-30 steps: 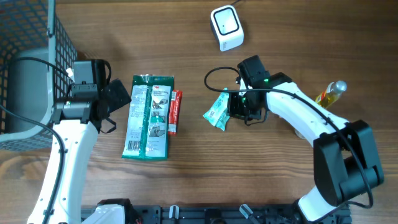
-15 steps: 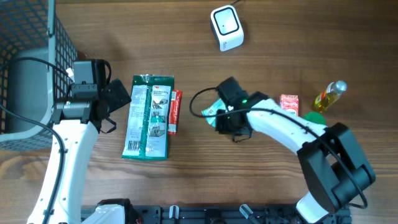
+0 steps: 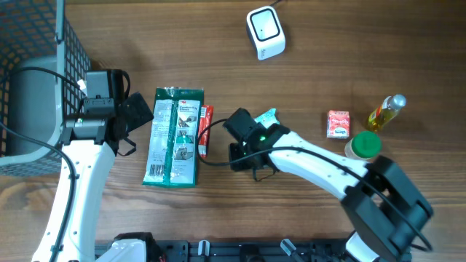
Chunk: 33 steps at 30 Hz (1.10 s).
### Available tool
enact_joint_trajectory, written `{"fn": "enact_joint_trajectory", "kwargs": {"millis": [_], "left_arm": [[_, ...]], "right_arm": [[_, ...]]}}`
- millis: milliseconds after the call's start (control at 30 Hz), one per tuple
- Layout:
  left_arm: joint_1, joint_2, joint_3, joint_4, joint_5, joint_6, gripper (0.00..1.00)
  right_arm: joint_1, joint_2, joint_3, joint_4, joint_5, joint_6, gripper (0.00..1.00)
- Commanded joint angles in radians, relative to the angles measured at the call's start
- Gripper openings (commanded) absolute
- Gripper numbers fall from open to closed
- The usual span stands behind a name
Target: Scan the item barcode
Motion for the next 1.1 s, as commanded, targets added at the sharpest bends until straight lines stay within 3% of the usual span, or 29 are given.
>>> {"fn": "enact_joint_trajectory", "kwargs": {"millis": [0, 167, 300, 367, 467, 533, 633, 700, 800, 933, 1000, 1067], "left_arm": [[0.004, 0.002, 0.009, 0.002, -0.013, -0.013, 1.00], [0.004, 0.002, 0.009, 0.002, -0.013, -0.013, 1.00], [0.004, 0.002, 0.009, 0.002, -0.013, -0.013, 1.00], [0.004, 0.002, 0.009, 0.002, -0.013, -0.013, 1.00], [0.004, 0.002, 0.009, 0.002, -0.013, -0.013, 1.00], [0.004, 0.002, 0.009, 0.002, -0.013, -0.013, 1.00], [0.004, 0.002, 0.009, 0.002, -0.013, -0.013, 1.00], [0.004, 0.002, 0.009, 0.002, -0.013, -0.013, 1.00], [0.004, 0.002, 0.009, 0.002, -0.013, -0.013, 1.00], [0.004, 0.002, 0.009, 0.002, -0.013, -0.013, 1.00], [0.004, 0.002, 0.009, 0.002, -0.013, -0.013, 1.00], [0.004, 0.002, 0.009, 0.002, -0.013, -0.013, 1.00]], "right_arm": [[-0.028, -0.115, 0.048, -0.040, 0.112, -0.024, 0.30], [-0.043, -0.150, 0.045, -0.145, 0.253, -0.022, 0.22], [-0.046, -0.133, 0.015, -0.156, 0.345, 0.036, 0.08], [-0.054, -0.126, -0.001, -0.150, 0.397, 0.053, 0.08], [-0.092, -0.122, -0.009, -0.090, 0.414, -0.049, 0.16], [-0.153, -0.122, 0.031, -0.084, 0.282, -0.199, 0.26], [-0.279, -0.122, 0.137, -0.177, 0.098, -0.270, 0.43], [-0.349, -0.122, 0.173, -0.190, 0.045, -0.325, 0.48], [-0.428, -0.116, 0.155, -0.138, 0.033, -0.367, 0.46], [-0.454, -0.073, 0.130, -0.045, 0.029, -0.409, 0.47], [-0.455, -0.037, 0.130, -0.003, -0.053, -0.480, 0.60], [-0.455, -0.012, 0.130, 0.008, -0.146, -0.497, 0.64]]}}
